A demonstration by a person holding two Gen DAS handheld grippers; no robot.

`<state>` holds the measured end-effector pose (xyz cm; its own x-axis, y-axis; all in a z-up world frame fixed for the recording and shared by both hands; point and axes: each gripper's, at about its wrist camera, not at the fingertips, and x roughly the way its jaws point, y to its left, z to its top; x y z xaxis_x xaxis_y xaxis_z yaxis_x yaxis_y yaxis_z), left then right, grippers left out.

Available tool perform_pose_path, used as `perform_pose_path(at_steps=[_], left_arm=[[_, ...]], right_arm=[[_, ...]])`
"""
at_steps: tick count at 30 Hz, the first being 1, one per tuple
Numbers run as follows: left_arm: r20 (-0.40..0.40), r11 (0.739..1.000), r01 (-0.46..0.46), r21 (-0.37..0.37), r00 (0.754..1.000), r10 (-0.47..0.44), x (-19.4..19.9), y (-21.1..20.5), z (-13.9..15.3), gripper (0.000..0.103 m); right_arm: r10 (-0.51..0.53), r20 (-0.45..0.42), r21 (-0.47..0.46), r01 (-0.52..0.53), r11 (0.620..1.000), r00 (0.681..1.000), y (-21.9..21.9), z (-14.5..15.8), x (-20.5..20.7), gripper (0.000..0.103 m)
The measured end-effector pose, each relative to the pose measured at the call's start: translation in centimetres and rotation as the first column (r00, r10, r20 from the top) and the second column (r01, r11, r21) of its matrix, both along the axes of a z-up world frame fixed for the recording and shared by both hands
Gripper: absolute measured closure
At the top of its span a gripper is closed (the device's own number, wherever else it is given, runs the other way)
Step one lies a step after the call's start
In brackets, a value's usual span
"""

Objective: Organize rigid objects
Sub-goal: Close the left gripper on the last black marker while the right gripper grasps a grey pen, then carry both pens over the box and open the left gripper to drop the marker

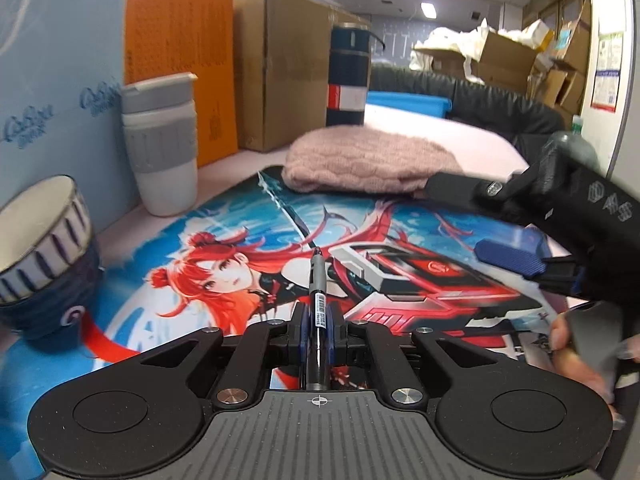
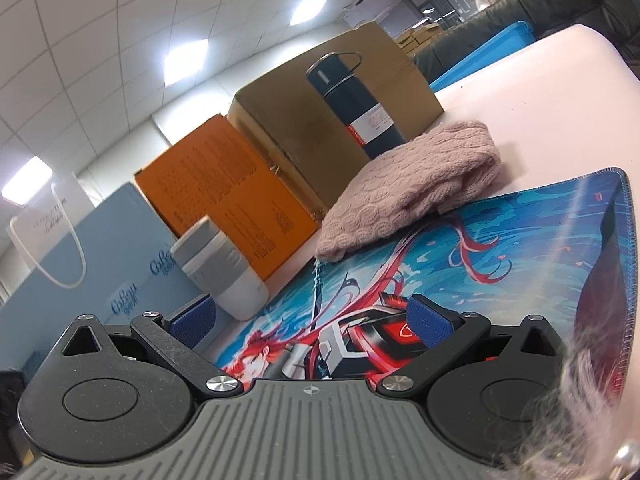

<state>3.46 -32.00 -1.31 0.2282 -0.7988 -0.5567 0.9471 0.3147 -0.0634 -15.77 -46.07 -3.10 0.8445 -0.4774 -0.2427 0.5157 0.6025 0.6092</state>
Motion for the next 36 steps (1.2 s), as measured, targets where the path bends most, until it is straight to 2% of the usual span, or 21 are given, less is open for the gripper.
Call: perform_pose_path(at_steps=[4, 7, 10, 14, 20, 22, 27, 36], left_arm=[[0.004, 0.999, -0.007, -0.035, 1.0, 0.008, -0.2, 2.1, 0.8, 0.095], [0.016, 0.998, -0.013, -0.063, 1.0, 0.014, -0.4, 4.0, 1.3, 0.095], [0.025, 0.995, -0.043, -0.095, 0.999, 0.045, -0.6, 5.7, 1.8, 0.095], [0.02, 0.988, -0.062, -0.142, 0.998, 0.066, -0.7, 7.9, 2.5, 0.095], [0.034, 0.976, -0.075, -0.206, 0.996, 0.084, -1.5, 11.6, 3.8, 0.095], [0.042, 0.971, -0.083, -0.222, 0.995, 0.094, -1.7, 12.8, 4.1, 0.095], [0.03, 0.956, -0.108, -0.274, 0.992, 0.121, -1.5, 16.3, 5.0, 0.095], [0.001, 0.933, -0.128, -0.335, 0.991, 0.136, -0.4, 21.7, 5.5, 0.095]], right_arm=[[0.058, -0.017, 0.0, -0.058, 0.998, 0.998, 0.7, 0.5, 0.6, 0.001], [0.143, -0.01, 0.048, -0.142, 0.989, 0.99, 1.1, 0.8, 1.3, 0.001], [0.24, 0.006, 0.099, -0.239, 0.966, 0.971, 1.8, 1.0, 2.4, 0.001], [0.349, 0.008, 0.12, -0.347, 0.93, 0.937, 3.4, 2.0, 4.1, 0.004], [0.464, 0.029, 0.083, -0.465, 0.881, 0.885, 6.4, 4.3, 6.1, 0.014], [0.491, 0.03, 0.077, -0.492, 0.867, 0.87, 7.3, 5.1, 6.7, 0.022], [0.562, 0.035, 0.067, -0.563, 0.823, 0.826, 9.9, 6.4, 8.3, 0.03], [0.65, -0.002, 0.013, -0.65, 0.76, 0.76, 15.0, 8.7, 10.1, 0.041]])
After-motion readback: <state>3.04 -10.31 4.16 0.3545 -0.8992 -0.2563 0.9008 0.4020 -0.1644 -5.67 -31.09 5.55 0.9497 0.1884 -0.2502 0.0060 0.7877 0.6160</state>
